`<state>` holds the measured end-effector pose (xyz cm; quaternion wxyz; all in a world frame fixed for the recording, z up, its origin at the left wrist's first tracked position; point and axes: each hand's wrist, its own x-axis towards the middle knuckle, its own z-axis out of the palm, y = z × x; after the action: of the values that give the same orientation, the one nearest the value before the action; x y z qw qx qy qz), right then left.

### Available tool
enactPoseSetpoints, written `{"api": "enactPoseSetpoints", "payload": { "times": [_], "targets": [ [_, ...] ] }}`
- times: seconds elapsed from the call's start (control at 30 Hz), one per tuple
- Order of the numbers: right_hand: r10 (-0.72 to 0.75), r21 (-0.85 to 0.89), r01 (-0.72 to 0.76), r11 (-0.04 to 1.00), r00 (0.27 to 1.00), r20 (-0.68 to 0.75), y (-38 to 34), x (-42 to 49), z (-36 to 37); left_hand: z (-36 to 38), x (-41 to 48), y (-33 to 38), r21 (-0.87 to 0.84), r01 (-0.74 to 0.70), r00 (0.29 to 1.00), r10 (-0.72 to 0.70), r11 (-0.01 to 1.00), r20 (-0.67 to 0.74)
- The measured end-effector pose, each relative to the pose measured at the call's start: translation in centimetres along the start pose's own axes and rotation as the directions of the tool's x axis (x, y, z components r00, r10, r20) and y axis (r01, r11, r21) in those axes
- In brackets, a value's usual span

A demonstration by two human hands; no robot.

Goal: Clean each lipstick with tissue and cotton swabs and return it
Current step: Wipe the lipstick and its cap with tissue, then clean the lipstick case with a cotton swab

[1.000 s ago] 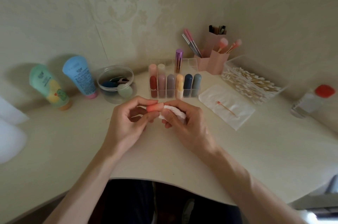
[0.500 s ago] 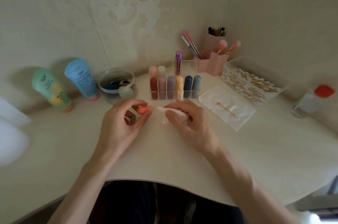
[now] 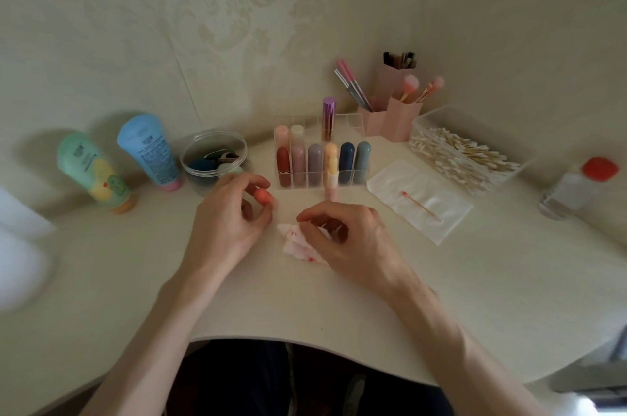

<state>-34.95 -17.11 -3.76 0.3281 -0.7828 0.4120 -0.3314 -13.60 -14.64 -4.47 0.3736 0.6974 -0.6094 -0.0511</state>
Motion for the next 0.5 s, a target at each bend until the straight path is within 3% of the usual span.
{"api": "enactPoseSetpoints", "payload": {
  "times": [0.13, 0.5],
  "targets": [
    [-0.109, -0.039, 0.114, 0.993, 0.989, 0.103, -0.26, -0.28, 0.27, 0.09, 0.1, -0.09, -0.006, -0.003, 1.0, 0.003, 1.0, 0.011],
    [-0.094, -0.055, 0.097, 0.994, 0.994, 0.058, -0.14, -0.19, 0.18, 0.22, -0.57, 0.39, -0.034, 0.026, 0.999, -0.025, 0.999, 0.033]
  ]
}}
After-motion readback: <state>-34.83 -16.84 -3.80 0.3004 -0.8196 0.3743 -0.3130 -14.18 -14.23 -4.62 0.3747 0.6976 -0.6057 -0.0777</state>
